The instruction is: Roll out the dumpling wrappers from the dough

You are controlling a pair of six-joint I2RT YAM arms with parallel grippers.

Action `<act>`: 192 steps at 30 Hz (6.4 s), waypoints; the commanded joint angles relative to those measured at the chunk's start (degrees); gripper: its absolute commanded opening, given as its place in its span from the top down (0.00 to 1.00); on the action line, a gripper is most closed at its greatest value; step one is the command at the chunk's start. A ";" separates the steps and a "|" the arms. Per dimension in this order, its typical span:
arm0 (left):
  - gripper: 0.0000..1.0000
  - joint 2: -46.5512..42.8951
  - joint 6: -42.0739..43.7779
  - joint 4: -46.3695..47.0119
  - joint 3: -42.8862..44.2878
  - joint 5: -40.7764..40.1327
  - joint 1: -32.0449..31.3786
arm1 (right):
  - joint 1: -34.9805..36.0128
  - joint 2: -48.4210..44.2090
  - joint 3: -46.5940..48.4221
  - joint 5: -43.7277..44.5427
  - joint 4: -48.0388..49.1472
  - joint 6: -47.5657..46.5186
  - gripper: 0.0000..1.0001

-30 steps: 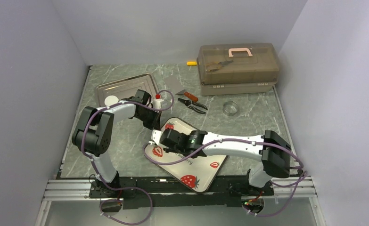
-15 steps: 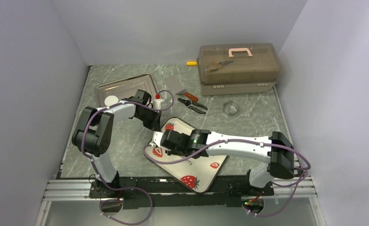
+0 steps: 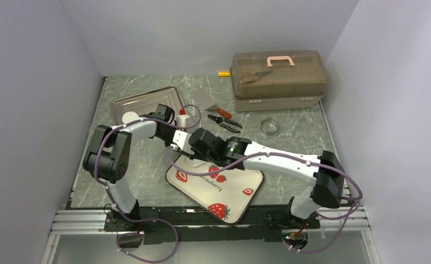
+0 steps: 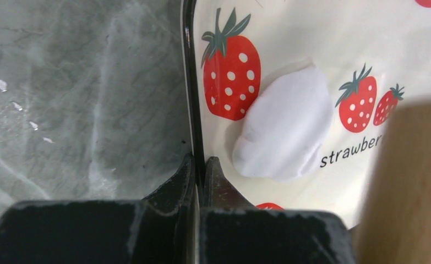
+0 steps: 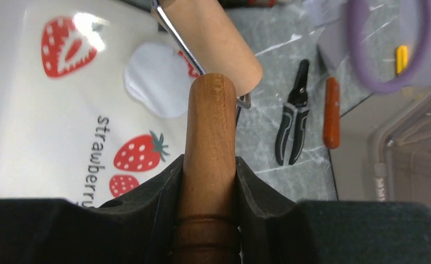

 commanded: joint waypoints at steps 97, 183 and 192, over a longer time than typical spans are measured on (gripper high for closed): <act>1.00 -9.99 49.86 -22.56 27.23 1.73 -17.97 | -34.68 -19.64 -19.96 -57.03 29.43 51.23 0.89; 0.01 -10.19 14.88 -7.87 9.29 -3.61 -10.44 | -21.31 -39.52 -35.49 -21.29 4.78 35.04 1.00; 0.01 -10.29 14.42 -7.25 7.54 1.16 -9.70 | -14.89 -38.82 -35.23 -11.14 -4.30 49.12 1.00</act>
